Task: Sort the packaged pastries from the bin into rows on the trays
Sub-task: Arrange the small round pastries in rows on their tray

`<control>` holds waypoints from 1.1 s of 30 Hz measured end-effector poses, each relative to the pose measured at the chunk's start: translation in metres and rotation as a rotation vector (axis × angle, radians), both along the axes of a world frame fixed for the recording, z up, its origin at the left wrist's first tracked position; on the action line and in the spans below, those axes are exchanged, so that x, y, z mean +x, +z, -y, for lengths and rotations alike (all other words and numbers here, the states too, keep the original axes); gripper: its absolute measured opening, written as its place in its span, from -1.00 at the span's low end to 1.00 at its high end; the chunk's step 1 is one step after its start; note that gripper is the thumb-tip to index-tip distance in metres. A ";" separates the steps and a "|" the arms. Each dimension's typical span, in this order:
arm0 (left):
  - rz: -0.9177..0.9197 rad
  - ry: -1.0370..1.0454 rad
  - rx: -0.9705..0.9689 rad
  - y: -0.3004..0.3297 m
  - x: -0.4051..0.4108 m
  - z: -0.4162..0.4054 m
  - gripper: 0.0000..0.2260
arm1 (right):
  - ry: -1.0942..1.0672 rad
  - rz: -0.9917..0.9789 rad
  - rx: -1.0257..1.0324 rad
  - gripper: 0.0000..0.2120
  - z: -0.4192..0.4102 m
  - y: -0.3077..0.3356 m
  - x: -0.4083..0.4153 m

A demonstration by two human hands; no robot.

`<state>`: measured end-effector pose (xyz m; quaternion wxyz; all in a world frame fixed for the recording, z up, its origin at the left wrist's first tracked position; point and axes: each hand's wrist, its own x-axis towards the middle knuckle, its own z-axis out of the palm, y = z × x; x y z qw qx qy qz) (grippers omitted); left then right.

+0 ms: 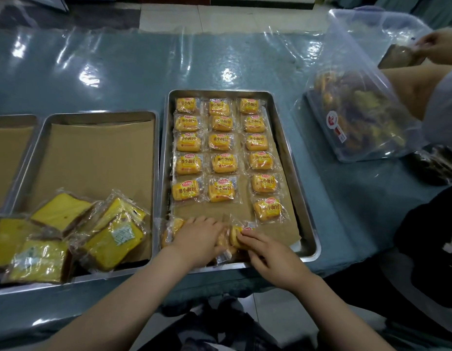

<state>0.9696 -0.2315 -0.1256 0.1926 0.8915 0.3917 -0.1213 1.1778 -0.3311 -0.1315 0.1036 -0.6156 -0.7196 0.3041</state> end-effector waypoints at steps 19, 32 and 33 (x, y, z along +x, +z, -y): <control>0.130 -0.273 0.050 0.007 0.031 0.006 -0.59 | -0.300 -0.079 0.029 -0.60 0.014 0.007 0.025; 0.017 -0.417 -0.022 0.002 0.046 0.021 -0.56 | -0.235 -0.066 -0.183 -0.46 -0.033 -0.001 0.030; 0.021 -0.416 -0.019 0.002 0.047 0.022 -0.55 | -0.236 -0.093 -0.172 -0.46 -0.033 0.000 0.031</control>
